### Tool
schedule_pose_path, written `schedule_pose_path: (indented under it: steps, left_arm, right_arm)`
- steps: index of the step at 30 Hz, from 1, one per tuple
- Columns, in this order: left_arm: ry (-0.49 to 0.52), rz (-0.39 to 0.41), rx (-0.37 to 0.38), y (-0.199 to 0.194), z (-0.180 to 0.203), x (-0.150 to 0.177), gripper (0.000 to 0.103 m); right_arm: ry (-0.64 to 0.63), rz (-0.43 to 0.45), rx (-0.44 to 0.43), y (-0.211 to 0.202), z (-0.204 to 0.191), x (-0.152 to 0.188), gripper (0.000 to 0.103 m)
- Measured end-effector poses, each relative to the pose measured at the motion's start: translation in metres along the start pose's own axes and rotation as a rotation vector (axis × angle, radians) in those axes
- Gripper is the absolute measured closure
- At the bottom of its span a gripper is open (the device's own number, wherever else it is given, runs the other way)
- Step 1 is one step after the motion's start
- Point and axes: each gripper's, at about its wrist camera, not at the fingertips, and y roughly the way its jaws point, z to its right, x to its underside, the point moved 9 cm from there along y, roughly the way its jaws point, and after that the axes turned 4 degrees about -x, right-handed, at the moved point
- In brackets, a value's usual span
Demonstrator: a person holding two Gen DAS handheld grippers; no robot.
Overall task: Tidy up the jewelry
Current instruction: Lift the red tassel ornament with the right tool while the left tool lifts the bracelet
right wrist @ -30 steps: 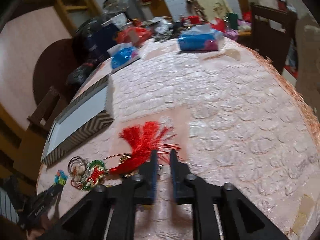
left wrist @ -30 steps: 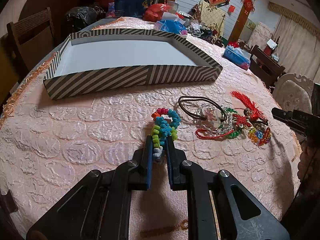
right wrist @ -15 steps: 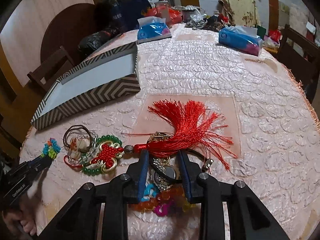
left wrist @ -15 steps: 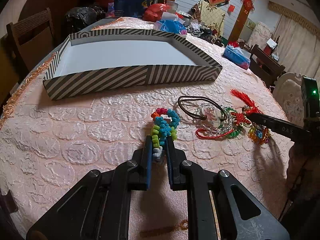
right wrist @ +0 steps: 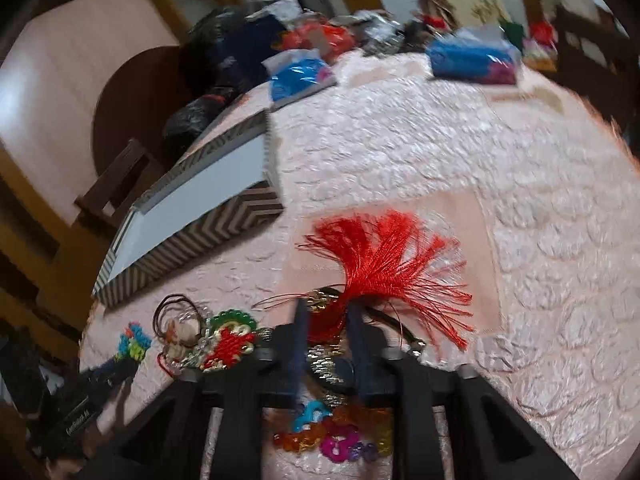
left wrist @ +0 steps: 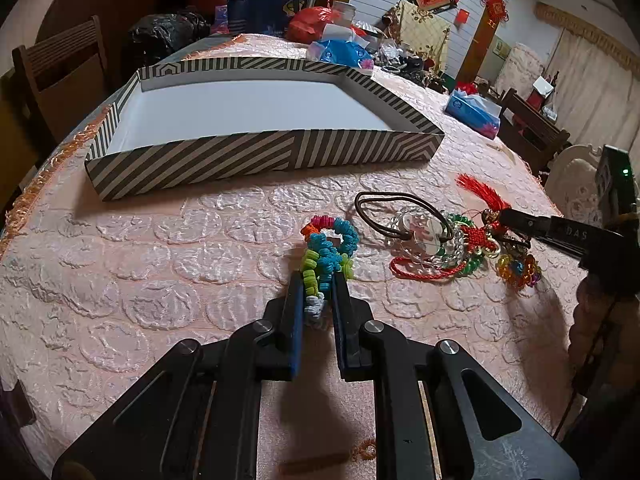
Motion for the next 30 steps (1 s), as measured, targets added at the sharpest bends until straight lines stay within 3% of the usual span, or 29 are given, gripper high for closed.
schedule_pose_path:
  steps: [13, 20, 24, 30]
  left_arm:
    - [0.000, 0.000, -0.001, 0.000, 0.000, 0.000, 0.092]
    - [0.035, 0.013, 0.033, -0.008, 0.006, -0.001, 0.092]
    - [0.046, 0.071, 0.116, -0.042, 0.018, -0.011, 0.092]
    - [0.119, 0.123, 0.168, -0.088, 0.036, -0.020, 0.092]
  right_arm:
    - [-0.056, 0.266, -0.045, -0.098, -0.022, -0.035, 0.101]
    - [-0.105, 0.308, -0.037, -0.145, -0.041, -0.051, 0.101]
    - [-0.129, 0.307, -0.013, -0.162, -0.046, -0.048, 0.101]
    - [-0.126, 0.322, -0.005, -0.183, -0.047, -0.044, 0.101]
